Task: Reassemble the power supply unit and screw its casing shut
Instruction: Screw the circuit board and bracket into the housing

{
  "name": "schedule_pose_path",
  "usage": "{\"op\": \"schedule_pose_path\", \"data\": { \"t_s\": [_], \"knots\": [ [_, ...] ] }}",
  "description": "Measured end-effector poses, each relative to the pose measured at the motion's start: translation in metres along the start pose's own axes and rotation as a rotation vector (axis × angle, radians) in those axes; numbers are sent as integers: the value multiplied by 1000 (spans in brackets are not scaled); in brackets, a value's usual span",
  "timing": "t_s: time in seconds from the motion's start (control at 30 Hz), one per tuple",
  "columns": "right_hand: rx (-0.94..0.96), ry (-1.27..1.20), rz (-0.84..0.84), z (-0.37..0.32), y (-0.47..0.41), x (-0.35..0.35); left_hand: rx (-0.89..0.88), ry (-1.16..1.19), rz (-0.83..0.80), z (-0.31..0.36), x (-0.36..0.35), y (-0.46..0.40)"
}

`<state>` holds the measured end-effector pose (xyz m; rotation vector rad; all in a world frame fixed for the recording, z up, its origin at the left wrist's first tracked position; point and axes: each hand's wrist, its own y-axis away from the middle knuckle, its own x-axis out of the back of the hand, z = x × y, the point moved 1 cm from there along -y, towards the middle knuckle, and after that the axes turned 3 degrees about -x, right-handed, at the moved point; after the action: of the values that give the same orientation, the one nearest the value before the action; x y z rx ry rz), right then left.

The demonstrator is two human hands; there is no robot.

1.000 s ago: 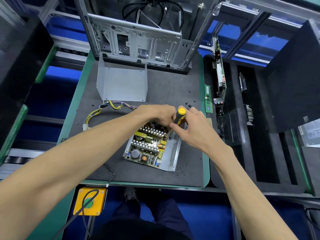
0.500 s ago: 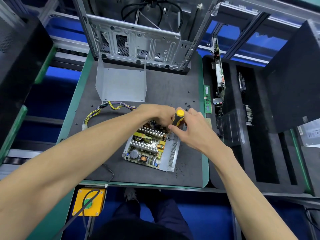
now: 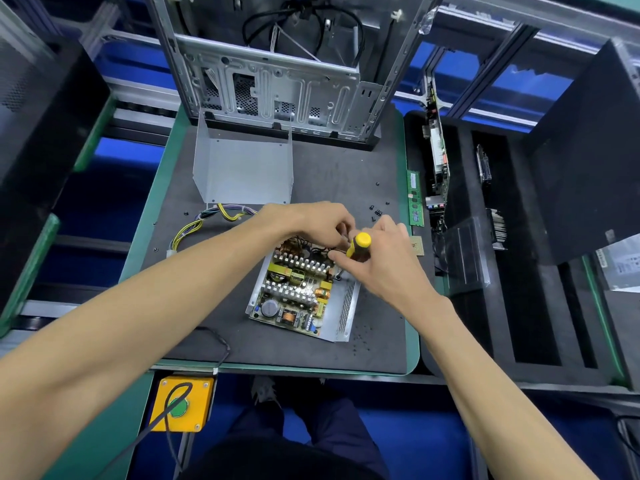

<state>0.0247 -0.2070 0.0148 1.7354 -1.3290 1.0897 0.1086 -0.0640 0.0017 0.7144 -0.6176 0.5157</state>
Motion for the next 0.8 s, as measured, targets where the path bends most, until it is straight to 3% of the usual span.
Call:
{"op": "schedule_pose_path", "data": {
  "t_s": [0.2,0.3,0.47,0.67,0.8],
  "knots": [
    [-38,-47,220,-4,-2,-10,-69,8,394,24,33,44],
    [-53,-25,221,-3,-5,-10,-77,-95,355,45,32,65],
    [-37,92,66,1,-6,-10,-175,-268,304,61,29,73],
    [-6,-217,154,11,17,-8,-266,-273,122,61,34,83],
    [28,-275,217,11,21,-16,-226,-271,199,66,30,85]
  ]
}}
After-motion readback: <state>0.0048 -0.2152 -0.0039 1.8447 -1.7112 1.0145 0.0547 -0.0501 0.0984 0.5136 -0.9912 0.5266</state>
